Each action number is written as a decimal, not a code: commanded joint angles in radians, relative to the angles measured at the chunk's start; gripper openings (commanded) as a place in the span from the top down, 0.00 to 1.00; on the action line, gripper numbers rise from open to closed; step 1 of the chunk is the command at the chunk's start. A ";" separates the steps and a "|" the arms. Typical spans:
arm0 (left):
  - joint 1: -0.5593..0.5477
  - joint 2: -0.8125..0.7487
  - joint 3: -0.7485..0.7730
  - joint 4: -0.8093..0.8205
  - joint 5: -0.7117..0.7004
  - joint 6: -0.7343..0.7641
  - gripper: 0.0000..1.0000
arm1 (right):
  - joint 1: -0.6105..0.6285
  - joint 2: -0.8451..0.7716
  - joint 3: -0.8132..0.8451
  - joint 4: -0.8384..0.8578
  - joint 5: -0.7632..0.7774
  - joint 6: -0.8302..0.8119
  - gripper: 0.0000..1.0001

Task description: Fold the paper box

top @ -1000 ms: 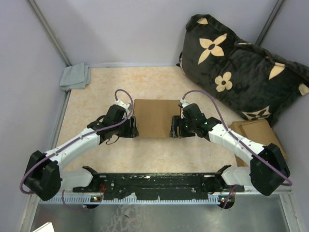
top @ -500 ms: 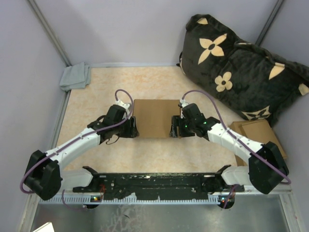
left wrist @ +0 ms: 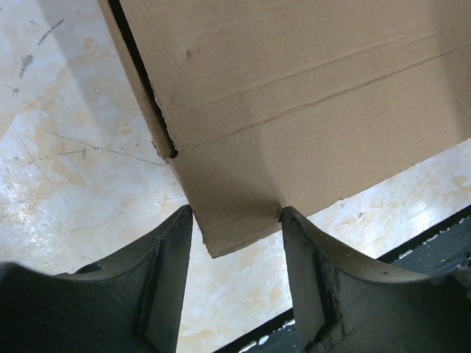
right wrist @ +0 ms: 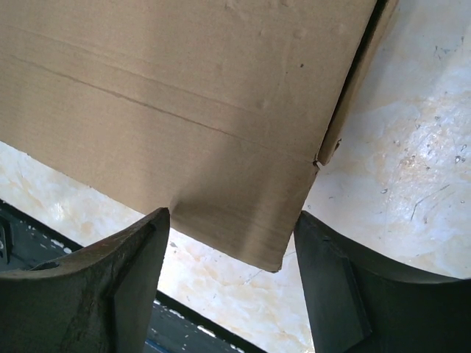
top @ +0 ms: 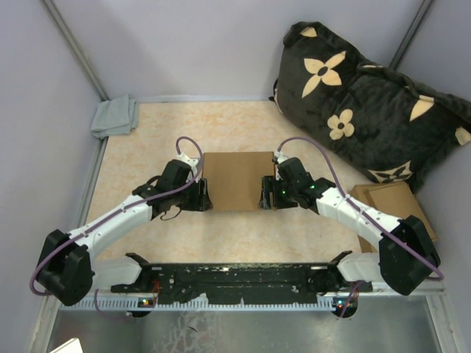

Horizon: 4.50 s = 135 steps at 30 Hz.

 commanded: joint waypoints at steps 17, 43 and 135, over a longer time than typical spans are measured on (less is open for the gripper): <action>-0.007 0.034 -0.010 0.065 0.000 -0.014 0.44 | 0.011 0.001 -0.003 0.041 0.063 -0.028 0.34; -0.006 0.026 -0.008 0.061 0.019 -0.022 0.45 | 0.010 -0.040 -0.026 0.069 0.033 -0.026 0.34; -0.029 0.505 0.104 0.439 -0.002 -0.031 0.70 | 0.340 0.710 -0.088 1.613 0.476 0.162 1.00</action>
